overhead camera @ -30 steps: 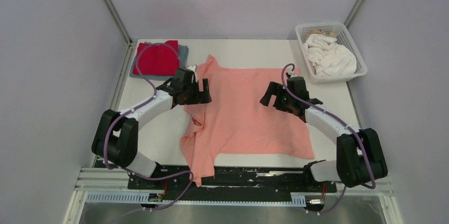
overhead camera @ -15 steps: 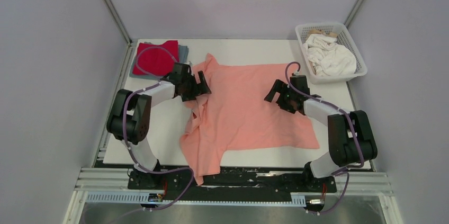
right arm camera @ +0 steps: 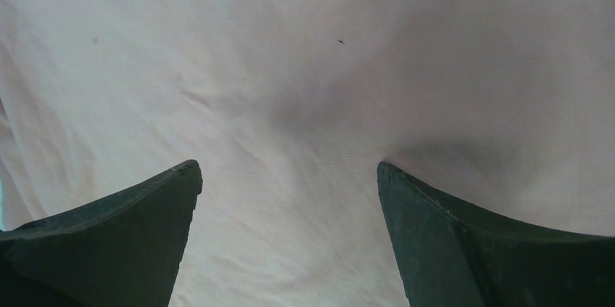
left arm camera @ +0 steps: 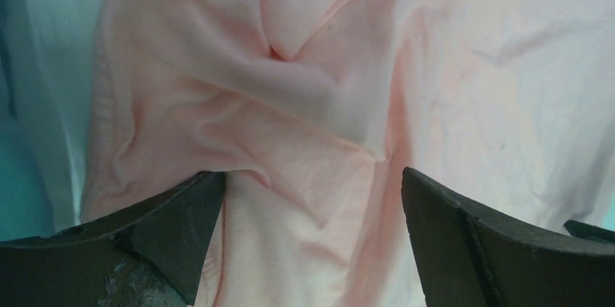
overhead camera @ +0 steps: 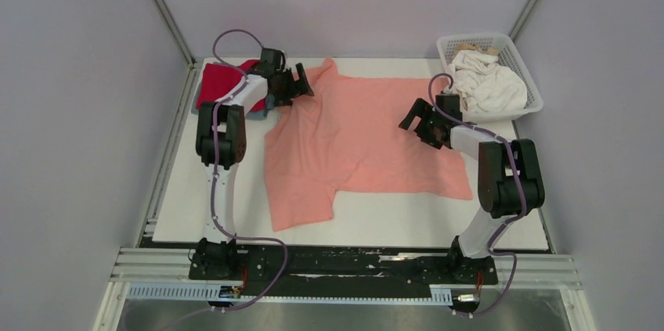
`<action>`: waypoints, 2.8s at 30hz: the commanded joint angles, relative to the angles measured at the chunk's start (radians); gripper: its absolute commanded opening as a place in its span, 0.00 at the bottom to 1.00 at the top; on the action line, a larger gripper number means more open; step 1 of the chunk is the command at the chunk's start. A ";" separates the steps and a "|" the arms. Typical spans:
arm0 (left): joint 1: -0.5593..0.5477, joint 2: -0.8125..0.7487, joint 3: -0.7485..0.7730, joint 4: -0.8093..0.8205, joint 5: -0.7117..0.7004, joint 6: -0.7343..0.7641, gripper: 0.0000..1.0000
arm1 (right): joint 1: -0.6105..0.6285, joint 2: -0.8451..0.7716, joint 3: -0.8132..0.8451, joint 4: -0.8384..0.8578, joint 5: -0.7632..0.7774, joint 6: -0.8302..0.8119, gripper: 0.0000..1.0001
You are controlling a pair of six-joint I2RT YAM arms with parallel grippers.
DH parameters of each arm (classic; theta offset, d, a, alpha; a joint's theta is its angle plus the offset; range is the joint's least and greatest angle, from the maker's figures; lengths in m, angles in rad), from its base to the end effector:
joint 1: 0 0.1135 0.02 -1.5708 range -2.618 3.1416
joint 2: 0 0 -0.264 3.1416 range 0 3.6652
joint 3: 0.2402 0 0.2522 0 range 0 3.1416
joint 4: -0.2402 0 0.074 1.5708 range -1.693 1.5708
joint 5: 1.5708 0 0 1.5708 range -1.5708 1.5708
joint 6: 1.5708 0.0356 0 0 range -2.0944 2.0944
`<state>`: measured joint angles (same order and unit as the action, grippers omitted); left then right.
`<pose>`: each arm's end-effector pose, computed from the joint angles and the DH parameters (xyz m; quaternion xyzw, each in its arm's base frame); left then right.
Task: Fold and stack the t-shirts
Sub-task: Flatten out the tshirt
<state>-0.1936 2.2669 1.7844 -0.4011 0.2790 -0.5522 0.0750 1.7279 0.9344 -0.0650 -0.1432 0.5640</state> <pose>0.4915 -0.1064 0.1719 -0.1202 0.9258 -0.2435 0.2630 0.3459 0.0311 0.1590 0.2021 0.9131 0.1729 0.3091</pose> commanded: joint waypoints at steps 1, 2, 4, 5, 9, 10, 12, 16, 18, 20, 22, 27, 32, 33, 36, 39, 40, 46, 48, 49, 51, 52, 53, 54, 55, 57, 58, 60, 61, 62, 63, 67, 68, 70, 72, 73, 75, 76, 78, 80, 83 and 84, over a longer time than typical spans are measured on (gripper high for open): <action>0.018 0.143 0.205 -0.158 0.040 0.045 1.00 | -0.005 0.076 0.020 -0.065 0.076 -0.035 1.00; 0.021 0.159 0.226 -0.162 0.058 0.040 1.00 | -0.004 0.077 0.029 -0.065 0.076 -0.038 1.00; 0.029 0.196 0.296 -0.179 0.076 0.041 1.00 | -0.004 0.069 0.049 -0.066 0.066 -0.047 1.00; 0.031 0.210 0.349 -0.205 0.081 0.044 1.00 | -0.004 0.055 0.057 -0.069 0.061 -0.054 1.00; 0.028 0.136 0.396 -0.219 0.117 0.055 1.00 | -0.001 -0.073 0.049 -0.089 0.075 -0.069 1.00; 0.027 0.106 0.362 -0.201 0.121 0.057 1.00 | -0.002 -0.118 0.040 -0.099 0.082 -0.070 1.00; 0.014 -0.043 0.277 -0.168 0.106 0.064 1.00 | -0.003 -0.233 0.007 -0.119 0.098 -0.070 1.00; -0.022 -0.337 -0.016 -0.107 0.001 0.054 1.00 | -0.008 -0.457 -0.116 -0.140 0.188 -0.034 1.00; -0.054 -0.499 -0.199 -0.088 -0.100 0.022 1.00 | -0.021 -0.559 -0.185 -0.143 0.212 -0.026 1.00; -0.099 -0.666 -0.404 -0.057 -0.208 -0.016 1.00 | -0.026 -0.646 -0.246 -0.147 0.260 0.012 1.00; -0.146 -0.816 -0.597 -0.045 -0.304 -0.081 1.00 | -0.029 -0.712 -0.295 -0.155 0.309 0.041 1.00; -0.237 -1.035 -0.903 -0.169 -0.468 -0.269 1.00 | -0.030 -0.830 -0.343 -0.193 0.398 0.112 1.00; -0.347 -1.181 -1.130 -0.273 -0.454 -0.400 1.00 | -0.029 -0.930 -0.367 -0.214 0.452 0.117 1.00; -0.365 -1.216 -1.182 -0.270 -0.441 -0.442 1.00 | -0.029 -0.947 -0.376 -0.214 0.453 0.114 1.00; -0.389 -1.280 -1.273 -0.225 -0.419 -0.521 0.98 | -0.029 -0.980 -0.387 -0.214 0.463 0.108 1.00; -0.401 -1.336 -1.340 -0.180 -0.398 -0.584 0.89 | -0.029 -0.988 -0.388 -0.214 0.462 0.098 1.00; -0.401 -1.343 -1.346 -0.177 -0.398 -0.590 0.86 | -0.030 -0.985 -0.388 -0.214 0.457 0.098 1.00; -0.403 -1.314 -1.379 -0.147 -0.402 -0.604 0.54 | -0.030 -0.957 -0.384 -0.216 0.444 0.096 1.00; -0.403 -1.288 -1.383 -0.124 -0.378 -0.600 0.47 | -0.030 -0.949 -0.383 -0.217 0.447 0.097 1.00; -0.404 -1.271 -1.390 -0.105 -0.369 -0.599 0.43 | -0.030 -0.946 -0.384 -0.219 0.449 0.097 1.00; -0.404 -1.243 -1.399 -0.065 -0.359 -0.590 0.41 | -0.030 -0.942 -0.383 -0.221 0.458 0.099 1.00; -0.404 -1.231 -1.402 -0.034 -0.357 -0.581 0.40 | -0.030 -0.942 -0.383 -0.223 0.462 0.098 1.00; -0.405 -1.201 -1.401 -0.019 -0.356 -0.574 0.39 | -0.029 -0.945 -0.382 -0.226 0.466 0.099 1.00; -0.405 -1.166 -1.395 0.007 -0.356 -0.561 0.31 | -0.030 -0.946 -0.381 -0.228 0.471 0.097 1.00; -0.404 -1.151 -1.392 0.020 -0.354 -0.552 0.20 | -0.029 -0.947 -0.379 -0.234 0.477 0.096 1.00; -0.405 -1.111 -1.366 0.024 -0.371 -0.533 0.01 | -0.030 -0.951 -0.372 -0.260 0.494 0.099 1.00; -0.405 -1.102 -1.354 0.022 -0.385 -0.518 0.00 | -0.029 -0.950 -0.365 -0.277 0.507 0.101 1.00; -0.404 -1.116 -1.340 0.019 -0.418 -0.492 0.00 | -0.033 -0.936 -0.352 -0.326 0.536 0.111 1.00; -0.405 -1.125 -1.338 0.020 -0.432 -0.473 0.00 | -0.035 -0.925 -0.345 -0.356 0.542 0.117 1.00; -0.405 -1.147 -1.335 0.020 -0.459 -0.463 0.00 | -0.041 -0.913 -0.341 -0.384 0.538 0.120 1.00; -0.406 -1.157 -1.333 0.021 -0.472 -0.442 0.00 | -0.052 -0.897 -0.336 -0.414 0.523 0.122 1.00; -0.405 -1.217 -1.329 0.020 -0.543 -0.374 0.00 | -0.130 -0.827 -0.329 -0.527 0.473 0.099 0.97; -0.405 -1.230 -1.327 0.016 -0.551 -0.367 0.00 | -0.151 -0.808 -0.327 -0.560 0.473 0.093 0.96; -0.404 -1.242 -1.324 0.004 -0.570 -0.352 0.00 | -0.183 -0.794 -0.335 -0.597 0.464 0.113 0.94; -0.404 -1.253 -1.328 -0.001 -0.575 -0.353 0.00 | -0.201 -0.780 -0.350 -0.586 0.422 0.119 0.90; -0.405 -1.263 -1.335 0.006 -0.572 -0.351 0.00 | -0.210 -0.768 -0.353 -0.581 0.407 0.119 0.88; -0.403 -1.281 -1.349 0.020 -0.573 -0.345 0.00 | -0.216 -0.740 -0.355 -0.575 0.383 0.111 0.81; -0.403 -1.286 -1.352 0.023 -0.574 -0.344 0.00 | -0.215 -0.725 -0.353 -0.575 0.370 0.105 0.77; -0.405 -1.302 -1.359 0.028 -0.574 -0.342 0.00 | -0.216 -0.701 -0.352 -0.576 0.350 0.090 0.70; -0.405 -1.313 -1.363 0.030 -0.574 -0.341 0.00 | -0.216 -0.682 -0.364 -0.575 0.355 0.086 0.61; -0.403 -1.327 -1.369 0.034 -0.574 -0.342 0.00 | -0.216 -0.649 -0.383 -0.571 0.372 0.106 0.60; -0.404 -1.330 -1.369 0.034 -0.574 -0.343 0.00 | -0.216 -0.634 -0.385 -0.561 0.373 0.113 0.60</action>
<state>-0.5961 0.9634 0.4232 -0.3920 -0.2569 -0.9092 -0.1364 1.0595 0.5644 -0.6388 0.2333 0.6640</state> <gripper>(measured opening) 0.008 0.603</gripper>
